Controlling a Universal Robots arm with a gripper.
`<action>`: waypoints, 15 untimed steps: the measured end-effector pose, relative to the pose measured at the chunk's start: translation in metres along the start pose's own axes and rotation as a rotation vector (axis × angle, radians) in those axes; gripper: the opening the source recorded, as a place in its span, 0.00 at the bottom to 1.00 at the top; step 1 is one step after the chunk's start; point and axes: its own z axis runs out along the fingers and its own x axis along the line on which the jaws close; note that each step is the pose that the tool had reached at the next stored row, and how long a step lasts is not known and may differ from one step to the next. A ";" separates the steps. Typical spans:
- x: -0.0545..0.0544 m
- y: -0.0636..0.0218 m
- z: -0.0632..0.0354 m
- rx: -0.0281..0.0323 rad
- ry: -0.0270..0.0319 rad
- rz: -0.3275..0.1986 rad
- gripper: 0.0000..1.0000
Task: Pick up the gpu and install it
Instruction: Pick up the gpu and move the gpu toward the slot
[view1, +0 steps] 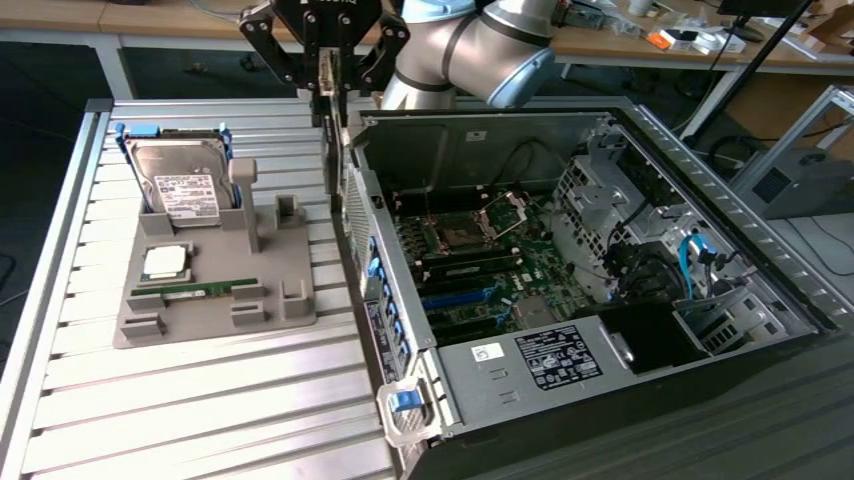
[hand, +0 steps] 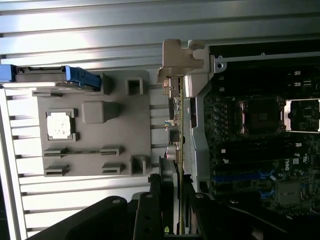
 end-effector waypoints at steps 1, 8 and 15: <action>0.000 0.0000 0.0000 0.0000 0.0000 0.000 0.27; -0.005 0.0004 0.0002 0.0000 0.0000 0.000 0.27; -0.010 0.0007 0.0002 0.0001 0.0001 0.000 0.27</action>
